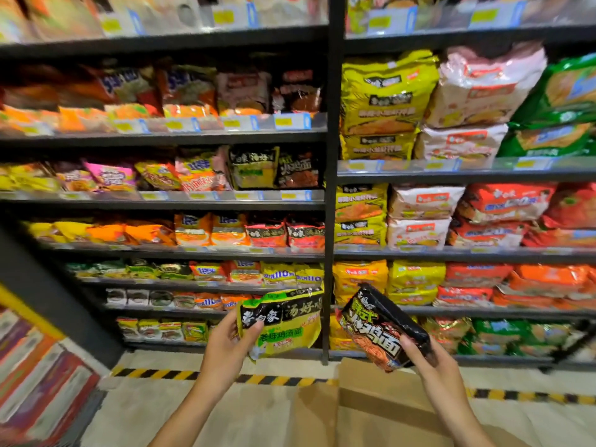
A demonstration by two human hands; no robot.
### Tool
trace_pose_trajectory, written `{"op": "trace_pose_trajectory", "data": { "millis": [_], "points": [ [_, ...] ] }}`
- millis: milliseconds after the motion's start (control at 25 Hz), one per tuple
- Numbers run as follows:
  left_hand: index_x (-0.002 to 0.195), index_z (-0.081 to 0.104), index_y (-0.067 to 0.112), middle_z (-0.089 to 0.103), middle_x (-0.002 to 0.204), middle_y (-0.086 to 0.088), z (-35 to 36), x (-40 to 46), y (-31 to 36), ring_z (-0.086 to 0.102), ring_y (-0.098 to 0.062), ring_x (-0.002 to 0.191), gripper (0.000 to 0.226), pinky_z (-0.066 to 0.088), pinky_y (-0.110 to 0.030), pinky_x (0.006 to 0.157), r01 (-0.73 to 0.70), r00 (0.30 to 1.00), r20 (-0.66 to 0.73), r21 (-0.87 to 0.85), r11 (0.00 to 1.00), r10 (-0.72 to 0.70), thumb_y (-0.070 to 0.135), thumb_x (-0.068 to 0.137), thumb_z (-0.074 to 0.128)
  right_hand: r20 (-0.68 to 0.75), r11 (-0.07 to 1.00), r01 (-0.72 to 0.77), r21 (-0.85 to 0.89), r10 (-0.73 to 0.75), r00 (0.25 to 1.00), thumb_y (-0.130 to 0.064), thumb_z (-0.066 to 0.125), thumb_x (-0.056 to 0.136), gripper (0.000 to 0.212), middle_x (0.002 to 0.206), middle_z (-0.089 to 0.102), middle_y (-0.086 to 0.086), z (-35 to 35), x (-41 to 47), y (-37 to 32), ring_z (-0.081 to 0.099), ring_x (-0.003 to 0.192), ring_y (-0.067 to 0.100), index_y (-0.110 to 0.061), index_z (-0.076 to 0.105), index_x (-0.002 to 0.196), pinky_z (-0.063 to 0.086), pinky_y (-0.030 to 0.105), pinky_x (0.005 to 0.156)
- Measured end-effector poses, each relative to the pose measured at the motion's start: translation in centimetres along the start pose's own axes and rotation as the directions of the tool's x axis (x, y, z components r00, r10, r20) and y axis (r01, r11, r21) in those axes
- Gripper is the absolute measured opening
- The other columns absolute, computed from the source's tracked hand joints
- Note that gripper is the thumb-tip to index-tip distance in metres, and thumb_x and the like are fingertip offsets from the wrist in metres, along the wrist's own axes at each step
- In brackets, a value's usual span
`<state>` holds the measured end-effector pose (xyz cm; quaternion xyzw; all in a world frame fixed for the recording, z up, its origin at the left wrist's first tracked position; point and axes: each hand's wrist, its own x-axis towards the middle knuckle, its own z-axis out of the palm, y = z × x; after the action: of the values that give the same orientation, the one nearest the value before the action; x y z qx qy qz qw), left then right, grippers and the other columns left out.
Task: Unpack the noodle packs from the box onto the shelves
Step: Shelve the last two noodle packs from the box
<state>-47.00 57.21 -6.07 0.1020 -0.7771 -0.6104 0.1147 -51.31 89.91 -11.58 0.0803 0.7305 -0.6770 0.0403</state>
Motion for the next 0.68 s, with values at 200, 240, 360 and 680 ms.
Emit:
{"op": "trace_pose_trajectory", "data": {
  "millis": [200,240,360,680],
  "points": [
    [0.075,0.056,0.013,0.061,0.061,0.017,-5.5,2.1,-0.6,0.055,0.003,0.062,0.019,0.04,-0.017,0.064,-0.046,0.995,-0.092,-0.063,0.997,0.04,0.018,0.091,0.066,0.038,0.997,0.062,-0.051,-0.06,0.997,-0.056,0.072,0.08,0.07,0.119,0.069,-0.003,5.2,1.0,-2.9,0.063,0.106,0.013,-0.014,0.057,0.135,0.05,0.026,0.084],
    [0.08,0.057,0.01,0.063,0.064,0.017,-6.6,2.8,-0.9,0.057,0.003,0.066,0.017,0.041,-0.02,0.067,-0.046,0.994,-0.099,-0.073,0.996,0.039,0.021,0.09,0.066,0.04,0.996,0.068,-0.057,-0.066,0.997,-0.065,0.072,0.075,0.082,0.127,0.066,-0.005,6.3,1.4,-3.5,0.061,0.115,0.017,-0.016,0.055,0.138,0.05,0.033,0.095],
    [0.089,0.063,0.01,0.066,0.071,0.011,-11.0,6.1,-1.3,0.06,-0.002,0.074,0.018,0.049,-0.04,0.079,-0.083,0.991,-0.114,-0.078,0.994,0.074,0.028,0.089,0.066,0.067,0.994,0.09,-0.056,-0.086,0.994,-0.065,0.072,0.074,0.082,0.135,0.06,-0.009,11.0,3.0,-6.0,0.059,0.122,0.016,-0.018,0.054,0.14,0.046,0.038,0.106],
    [0.112,0.068,0.017,0.074,0.1,0.001,-21.9,17.1,-1.7,0.067,-0.015,0.101,0.037,0.052,-0.048,0.096,-0.207,0.972,-0.132,-0.078,0.975,0.196,0.045,0.087,0.068,-0.013,0.968,0.222,-0.113,-0.225,0.974,-0.035,0.065,0.092,0.023,0.103,0.073,-0.014,24.6,6.2,-12.6,0.067,0.096,-0.002,-0.024,0.068,0.112,0.047,0.009,0.069]
  ]
}}
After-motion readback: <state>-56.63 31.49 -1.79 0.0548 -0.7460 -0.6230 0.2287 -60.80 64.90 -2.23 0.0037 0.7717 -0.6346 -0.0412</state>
